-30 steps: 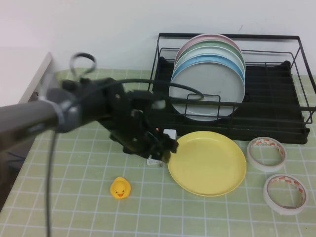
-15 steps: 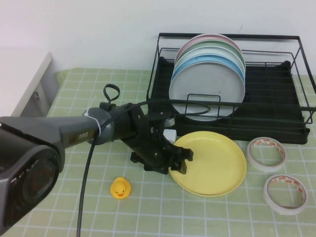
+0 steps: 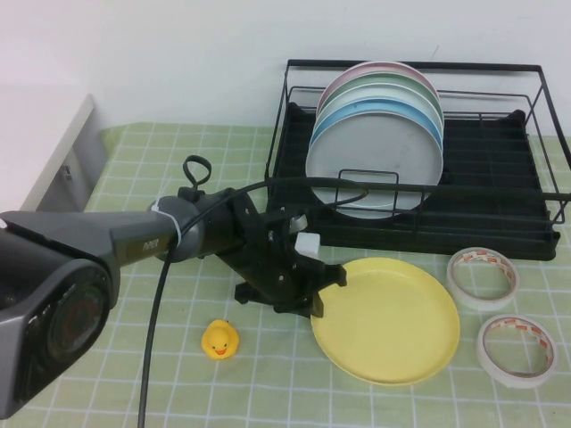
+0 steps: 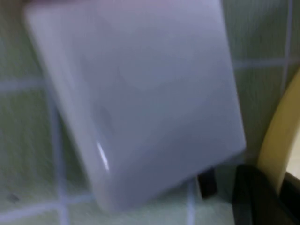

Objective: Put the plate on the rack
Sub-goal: Pick up the plate from the table, then hand over the plate

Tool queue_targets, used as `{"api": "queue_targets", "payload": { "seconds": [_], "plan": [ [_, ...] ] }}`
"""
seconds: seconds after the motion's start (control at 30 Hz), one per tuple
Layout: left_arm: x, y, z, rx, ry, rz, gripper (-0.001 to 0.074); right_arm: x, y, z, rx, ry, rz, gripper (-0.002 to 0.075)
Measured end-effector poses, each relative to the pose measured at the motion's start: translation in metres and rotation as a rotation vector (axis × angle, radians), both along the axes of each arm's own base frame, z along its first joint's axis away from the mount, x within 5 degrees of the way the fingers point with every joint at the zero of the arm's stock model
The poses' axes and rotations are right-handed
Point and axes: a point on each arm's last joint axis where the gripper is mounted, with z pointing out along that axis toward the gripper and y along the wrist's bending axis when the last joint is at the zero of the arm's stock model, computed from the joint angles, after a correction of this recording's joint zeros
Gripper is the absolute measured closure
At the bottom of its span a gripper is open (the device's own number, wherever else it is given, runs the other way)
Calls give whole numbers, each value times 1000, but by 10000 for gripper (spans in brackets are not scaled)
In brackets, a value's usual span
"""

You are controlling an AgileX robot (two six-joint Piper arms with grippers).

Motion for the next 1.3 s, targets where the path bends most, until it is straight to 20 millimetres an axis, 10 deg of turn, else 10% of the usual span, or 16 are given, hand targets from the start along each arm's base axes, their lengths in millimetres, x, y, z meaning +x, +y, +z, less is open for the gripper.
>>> {"api": "queue_targets", "payload": {
  "seconds": [0.47, 0.8, 1.3],
  "plan": [
    [-2, 6, 36, -279, 60, -116, 729, 4, 5, 7, 232, 20, -148, 682],
    [-44, 27, 95, -374, -198, -207, 729, 24, 10, 24, 370, 61, -182, 165],
    [-95, 52, 129, -484, -375, -157, 729, 116, 37, 17, 573, 111, 180, 147]
  ]
}}
